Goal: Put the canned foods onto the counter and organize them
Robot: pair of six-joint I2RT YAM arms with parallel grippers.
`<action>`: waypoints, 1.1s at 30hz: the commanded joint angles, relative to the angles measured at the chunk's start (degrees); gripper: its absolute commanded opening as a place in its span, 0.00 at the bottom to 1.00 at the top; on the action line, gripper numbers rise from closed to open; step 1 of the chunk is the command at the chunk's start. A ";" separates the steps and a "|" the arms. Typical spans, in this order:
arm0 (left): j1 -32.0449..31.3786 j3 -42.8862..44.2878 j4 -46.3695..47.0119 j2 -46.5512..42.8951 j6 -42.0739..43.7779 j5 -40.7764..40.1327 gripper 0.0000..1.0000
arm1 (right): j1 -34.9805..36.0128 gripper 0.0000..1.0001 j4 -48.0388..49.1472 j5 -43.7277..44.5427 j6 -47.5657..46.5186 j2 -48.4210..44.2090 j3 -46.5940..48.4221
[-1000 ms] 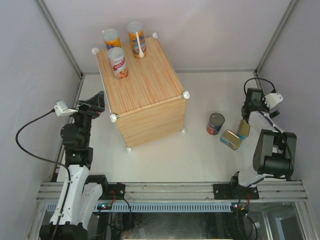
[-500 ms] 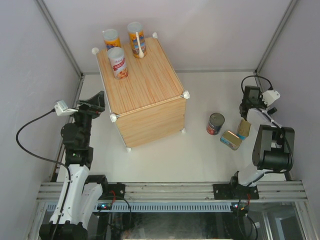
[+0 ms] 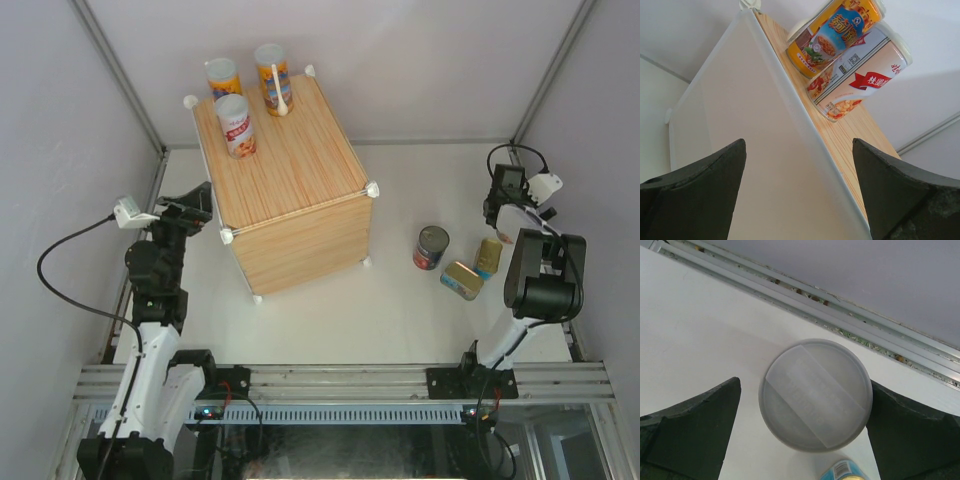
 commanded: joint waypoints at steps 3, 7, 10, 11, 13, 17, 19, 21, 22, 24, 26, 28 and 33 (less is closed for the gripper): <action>0.02 0.20 2.87 0.12 0.69 0.22 0.90 | -0.88 0.97 2.36 -1.66 -0.31 1.81 2.66; 0.05 0.07 2.85 -0.28 0.71 0.03 0.91 | -0.93 0.84 3.03 -2.73 -1.04 1.92 2.72; 0.04 0.00 2.84 -0.37 0.67 0.04 0.90 | -0.99 0.60 3.50 -4.08 -1.76 1.79 2.74; 0.05 0.00 2.81 -0.49 0.71 0.00 0.91 | -1.00 0.52 3.56 -4.53 -1.70 1.71 2.70; 0.02 -0.08 2.89 -0.79 0.71 0.01 0.91 | -0.95 0.34 3.47 -5.45 -1.85 1.38 2.70; 0.04 -0.25 2.84 -1.41 0.71 -0.14 0.91 | 0.03 0.01 3.17 -5.15 -2.75 -0.15 2.69; 0.02 -0.26 2.84 -1.76 0.63 -0.20 0.91 | 1.16 0.00 3.12 -4.55 -3.56 -1.03 2.69; 0.01 -0.28 2.82 -2.04 0.58 -0.21 0.90 | 2.34 0.00 2.84 -3.77 -4.20 -2.09 2.69; 0.02 -0.34 2.85 -2.14 0.62 -0.19 0.91 | 2.95 0.00 2.89 -3.56 -4.49 -2.65 2.57; 0.00 -0.39 2.84 -2.46 0.62 -0.22 0.90 | 4.38 0.00 3.11 -2.72 -5.25 -4.14 2.20; -0.02 -0.44 2.84 -2.77 0.62 -0.16 0.91 | 5.84 0.00 3.13 -1.75 -5.85 -5.92 1.87; 0.06 -0.49 2.80 -3.01 0.62 -0.17 0.91 | 7.02 0.00 3.06 -1.16 -6.23 -7.90 1.66; 0.06 -0.44 2.08 -3.89 0.88 -0.31 0.91 | 9.70 0.00 2.96 -1.28 -6.96 -14.39 1.18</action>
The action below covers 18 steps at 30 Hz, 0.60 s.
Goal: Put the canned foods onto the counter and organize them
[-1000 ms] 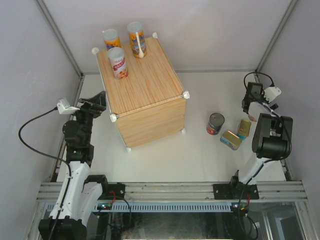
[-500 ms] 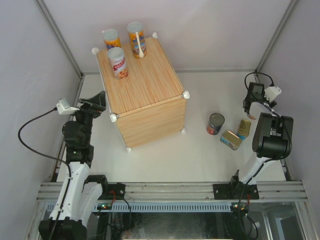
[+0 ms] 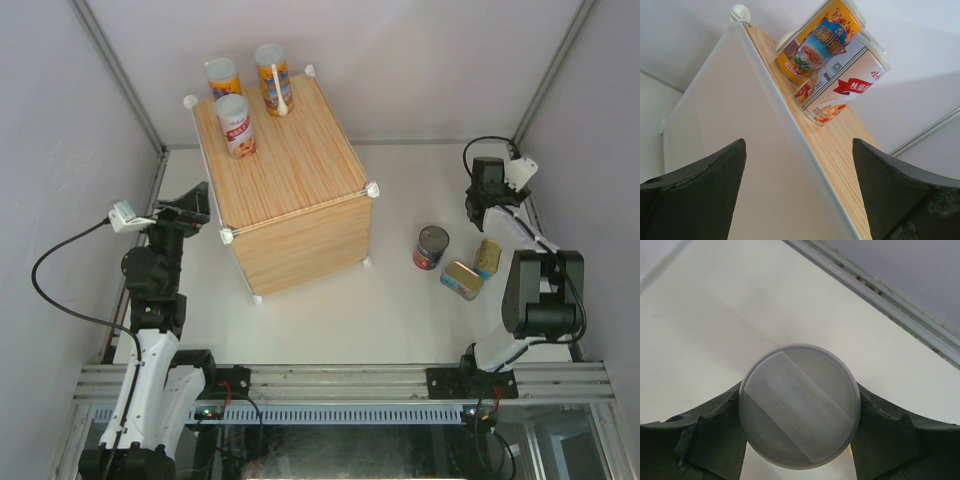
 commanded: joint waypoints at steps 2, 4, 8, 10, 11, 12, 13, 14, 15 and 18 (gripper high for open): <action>0.06 -0.43 2.08 -1.16 0.86 -0.27 0.91 | 3.23 0.00 5.70 2.79 -3.58 -11.79 1.13; -0.02 -0.43 2.08 -1.16 0.69 -0.13 0.91 | 4.99 0.00 6.27 3.04 -5.28 -14.32 1.13; 0.03 -0.49 2.08 -1.25 0.52 -0.08 0.91 | 8.68 0.00 6.68 2.68 -8.02 -19.25 1.59; 0.06 -0.48 2.12 -1.33 0.47 -0.10 0.91 | 11.11 0.00 7.55 2.61 -9.81 -21.88 1.93; 0.02 -0.49 2.16 -1.33 0.43 -0.01 0.91 | 12.44 0.00 7.88 2.28 -10.70 -23.19 2.25; 0.04 -0.52 2.16 -1.36 0.43 0.00 0.91 | 13.50 0.00 8.39 1.77 -11.51 -24.71 2.80; 0.06 -0.52 2.16 -1.47 0.36 0.01 0.91 | 15.36 0.00 8.94 1.55 -12.54 -25.58 3.44; 0.06 -0.53 2.23 -1.47 0.34 0.08 0.91 | 16.77 0.00 9.19 1.42 -13.63 -26.14 4.58; 0.03 -0.49 2.25 -1.54 0.34 0.08 0.91 | 18.15 0.00 9.21 1.39 -14.68 -26.57 6.50; -0.01 -0.55 2.34 -1.67 0.25 0.22 0.91 | 22.84 0.00 10.04 1.64 -18.58 -27.32 10.83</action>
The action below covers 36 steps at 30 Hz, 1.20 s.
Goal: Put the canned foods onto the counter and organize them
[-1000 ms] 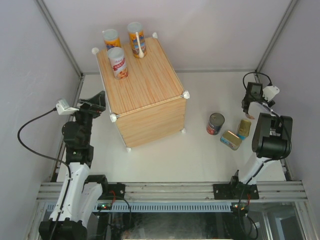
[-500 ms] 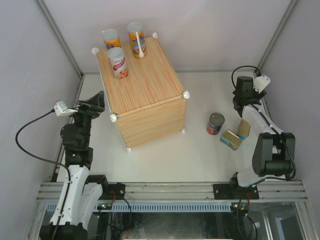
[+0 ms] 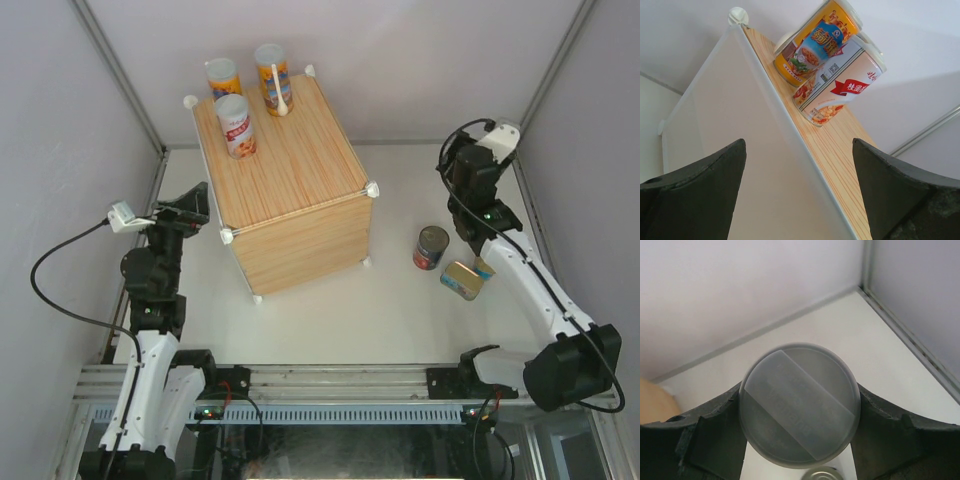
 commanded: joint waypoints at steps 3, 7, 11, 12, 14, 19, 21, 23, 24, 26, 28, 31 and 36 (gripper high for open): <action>0.02 -0.61 2.34 -0.99 0.19 0.15 0.91 | 9.17 0.00 11.34 0.48 -9.37 -4.09 12.19; 0.00 -0.70 2.59 -0.82 -0.08 0.33 0.91 | 15.07 0.00 15.30 0.90 -14.85 -2.22 16.41; 0.00 -0.82 2.85 -0.82 -0.25 0.43 0.91 | 19.59 0.00 16.21 -2.08 -16.56 1.45 22.16; 0.00 -0.80 2.86 -0.83 -0.26 0.42 0.91 | 21.33 0.00 16.87 -2.54 -17.34 2.32 23.42; -0.03 -0.75 2.87 -0.96 -0.12 0.40 0.91 | 24.41 0.00 18.25 -3.08 -19.78 4.58 26.20; 0.01 -0.76 2.87 -0.84 -0.14 0.51 0.91 | 30.68 0.00 20.50 -4.60 -25.62 11.56 33.99; 0.03 -0.79 2.93 -0.90 -0.17 0.44 0.91 | 32.04 0.00 20.25 -5.79 -25.82 14.27 36.85; 0.06 -0.78 3.02 -0.78 -0.17 0.51 0.91 | 33.00 0.00 19.32 -6.81 -25.81 16.97 40.01; 0.06 -0.71 3.04 -0.80 -0.17 0.52 0.91 | 33.41 0.00 18.48 -7.34 -25.81 18.54 41.74; -0.02 -0.79 3.04 -0.76 -0.25 0.55 0.91 | 34.11 0.00 16.61 -8.11 -25.94 21.59 45.55; 0.04 -0.77 3.12 -0.70 -0.25 0.57 0.91 | 34.69 0.00 13.67 -8.60 -25.89 24.71 50.25; 0.04 -0.82 3.41 -0.53 -0.49 0.71 0.91 | 35.66 0.00 9.12 -8.90 -25.79 29.13 56.49; 0.06 -0.86 3.98 -0.10 -1.11 1.35 0.91 | 36.14 0.00 0.79 -8.65 -25.21 34.93 67.18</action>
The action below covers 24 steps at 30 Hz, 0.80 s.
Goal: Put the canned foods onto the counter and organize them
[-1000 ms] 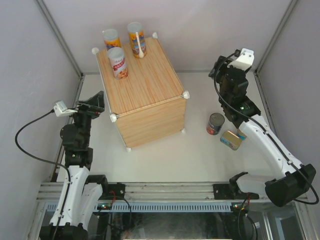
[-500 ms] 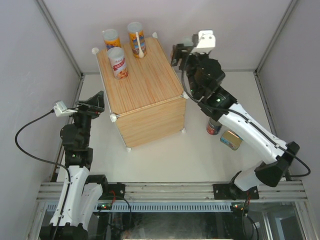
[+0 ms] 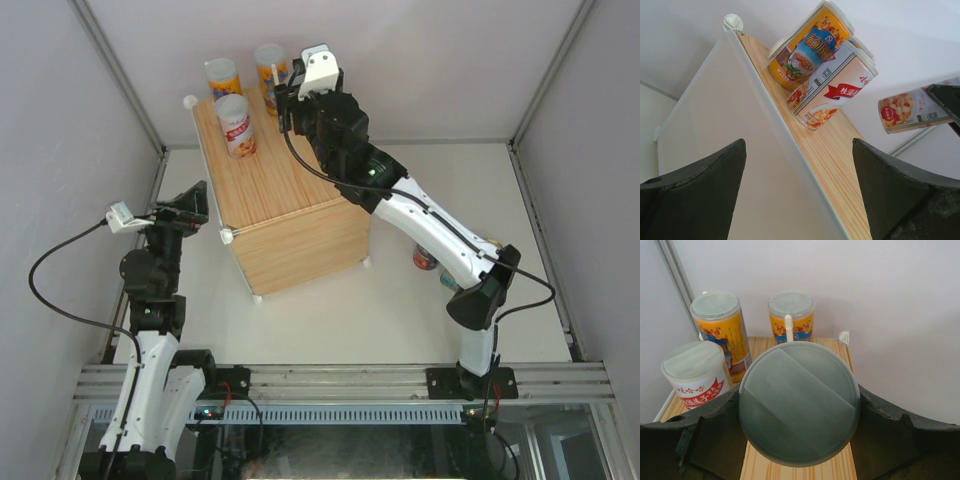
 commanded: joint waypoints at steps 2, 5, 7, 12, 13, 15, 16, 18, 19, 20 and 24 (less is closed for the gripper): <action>0.02 -0.76 2.90 0.22 -1.11 1.47 0.91 | 0.61 0.00 -2.42 -0.66 -0.08 2.01 13.12; 0.03 -0.75 2.94 0.12 -1.20 1.67 0.91 | 0.37 0.00 -6.30 -0.87 0.77 4.69 17.35; 0.05 -0.70 2.92 0.17 -1.20 1.76 0.91 | 0.18 0.00 -7.91 -1.14 1.34 5.95 19.10; 0.01 -0.66 2.90 -0.04 -1.20 1.80 0.91 | -0.48 0.00 -9.64 -2.01 3.25 7.10 19.14; 0.06 -0.68 2.90 -0.04 -1.20 1.79 0.91 | -0.69 0.00 -9.98 -2.25 3.60 7.28 19.13; 0.03 -0.70 2.90 -0.08 -1.13 1.79 0.91 | -1.00 0.00 -10.60 -2.76 4.39 7.63 18.98; -0.02 -0.66 2.90 -0.16 -1.20 1.80 0.91 | -1.20 0.00 -10.90 -3.08 4.90 7.71 18.90; -0.02 -0.70 2.85 -0.21 -1.14 1.80 0.91 | -1.47 0.00 -11.24 -3.74 5.58 7.90 18.55; 0.01 -0.71 2.88 -0.22 -1.12 1.79 0.91 | -1.57 0.00 -11.37 -4.04 5.82 8.06 18.52; 0.00 -0.68 2.89 -0.22 -1.11 1.79 0.91 | -1.65 0.00 -11.55 -4.23 5.97 8.17 18.51; 0.04 -0.69 2.85 -0.17 -1.20 1.86 0.91 | -1.83 0.00 -12.07 -4.43 6.46 8.54 18.60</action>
